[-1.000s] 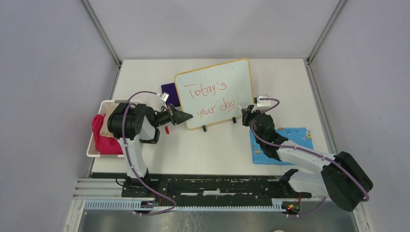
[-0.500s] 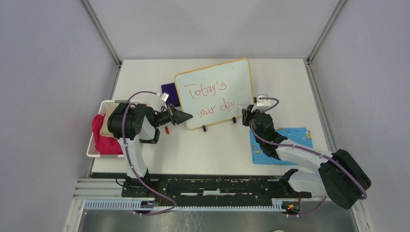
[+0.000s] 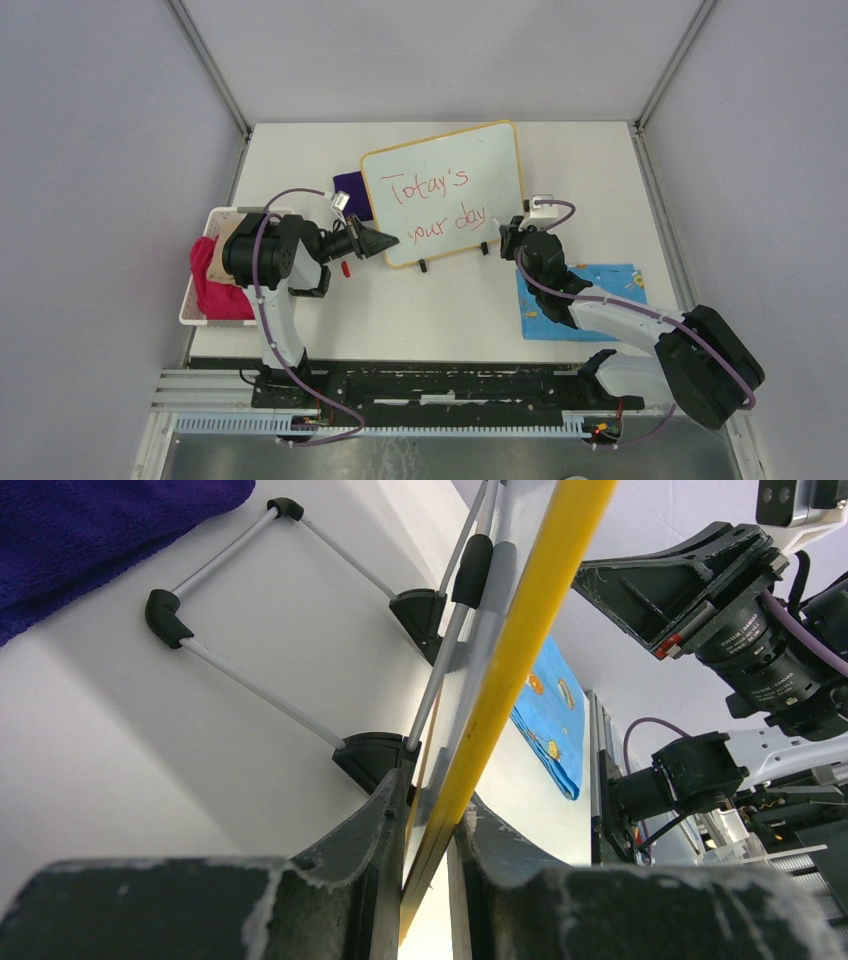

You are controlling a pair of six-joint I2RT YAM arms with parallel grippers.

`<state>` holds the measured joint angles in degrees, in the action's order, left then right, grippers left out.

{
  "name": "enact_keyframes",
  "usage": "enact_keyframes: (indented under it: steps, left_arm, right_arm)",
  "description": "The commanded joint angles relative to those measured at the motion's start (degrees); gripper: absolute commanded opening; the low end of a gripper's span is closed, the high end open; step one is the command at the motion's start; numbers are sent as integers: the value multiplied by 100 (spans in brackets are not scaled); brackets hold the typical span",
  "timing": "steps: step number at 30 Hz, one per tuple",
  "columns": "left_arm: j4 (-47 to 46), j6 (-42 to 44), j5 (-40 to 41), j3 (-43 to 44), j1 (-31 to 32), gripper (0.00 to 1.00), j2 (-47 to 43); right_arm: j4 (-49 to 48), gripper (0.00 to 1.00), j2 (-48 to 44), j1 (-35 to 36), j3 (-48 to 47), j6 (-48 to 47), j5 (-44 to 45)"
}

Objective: Write a sentence on the whiteboard

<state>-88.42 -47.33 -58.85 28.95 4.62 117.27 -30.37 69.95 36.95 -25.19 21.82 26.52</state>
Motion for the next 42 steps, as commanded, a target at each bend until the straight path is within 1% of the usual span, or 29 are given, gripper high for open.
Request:
enact_keyframes:
  steps: [1,42]
  left_arm:
    - [-861,-321,61,5,-14,2,201]
    - [-859,-331,54,5,-13,2,203]
  right_arm:
    - [-206,0,73,-40,-232,61,-50]
    - [-136,0,150,-98,-293,7,-127]
